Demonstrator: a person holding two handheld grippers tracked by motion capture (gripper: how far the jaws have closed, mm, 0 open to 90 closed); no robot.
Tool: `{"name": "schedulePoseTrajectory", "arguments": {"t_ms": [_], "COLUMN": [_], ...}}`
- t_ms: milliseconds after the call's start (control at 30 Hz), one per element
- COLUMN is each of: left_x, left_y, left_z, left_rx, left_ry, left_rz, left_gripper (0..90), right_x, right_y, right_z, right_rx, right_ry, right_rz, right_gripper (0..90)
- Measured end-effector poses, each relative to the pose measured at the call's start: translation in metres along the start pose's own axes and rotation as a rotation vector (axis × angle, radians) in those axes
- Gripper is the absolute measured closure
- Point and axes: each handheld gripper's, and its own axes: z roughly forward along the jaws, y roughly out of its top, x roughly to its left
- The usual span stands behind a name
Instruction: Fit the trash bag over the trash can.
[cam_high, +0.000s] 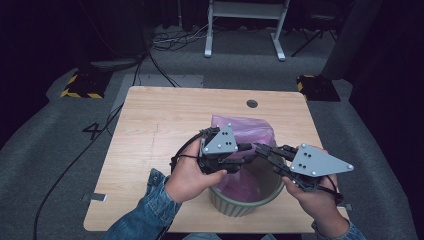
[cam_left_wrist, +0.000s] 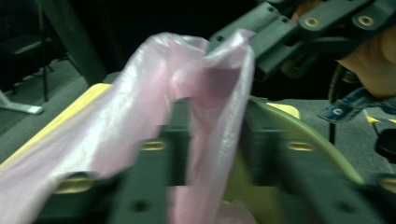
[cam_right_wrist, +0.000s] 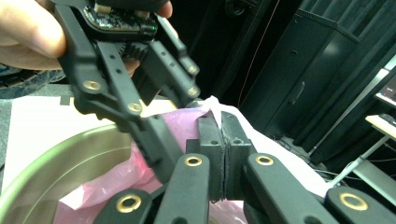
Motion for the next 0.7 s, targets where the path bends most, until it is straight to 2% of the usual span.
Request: {"name": "schedulePoseTrajectory", "arguments": {"t_ms": [100,133,167,300,400,433,467,500,533,567,600,633,700], "left_x": [0.002,0.003,0.004,0.005,0.004,0.004,0.004,0.005,0.005,0.005,0.005,0.007,0.008], "left_y": [-0.003,-0.004,-0.005,-0.004,-0.003,-0.003,-0.004,-0.005,-0.005,-0.006,-0.006,-0.006,-0.007], "left_z": [-0.005,-0.007,-0.012,-0.018,-0.021,-0.021,-0.021,-0.022,-0.022,-0.022,-0.022,-0.024,-0.026], "left_rx": [-0.008,-0.018,-0.039,-0.074,-0.085,-0.088,-0.09,-0.099,-0.099,-0.106,-0.106,-0.115,-0.118], "left_ry": [0.004,0.009,0.023,0.024,0.024,0.024,0.021,0.01,0.01,0.02,0.02,0.047,0.058], "left_rz": [-0.015,-0.023,-0.034,-0.038,-0.038,-0.039,-0.042,-0.051,-0.051,-0.056,-0.056,-0.064,-0.067], "left_gripper": [89.3,89.3,89.8,89.9,89.9,89.8,89.8,89.4,88.4,85.4,81.7,79.9,80.4], "right_x": [-0.004,-0.004,-0.01,-0.021,-0.023,-0.025,-0.025,-0.026,-0.026,-0.025,-0.025,-0.023,-0.022], "right_y": [-0.002,-0.002,-0.006,-0.016,-0.02,-0.025,-0.025,-0.028,-0.028,-0.028,-0.028,-0.026,-0.025], "right_z": [-0.001,-0.001,-0.003,-0.005,-0.004,-0.003,-0.003,-0.002,-0.002,-0.002,-0.002,-0.003,-0.005], "right_rx": [0.003,0.003,0.017,0.058,0.076,0.094,0.094,0.098,0.098,0.103,0.103,0.105,0.106], "right_ry": [-0.035,-0.035,-0.054,-0.089,-0.103,-0.123,-0.123,-0.093,-0.093,-0.072,-0.072,-0.056,-0.061], "right_rz": [0.018,0.018,0.039,0.071,0.074,0.076,0.076,0.095,0.095,0.074,0.074,0.061,0.058], "right_gripper": [68.8,68.8,57.2,44.9,44.2,49.8,49.8,57.0,57.0,79.2,79.2,90.0,90.0]}}
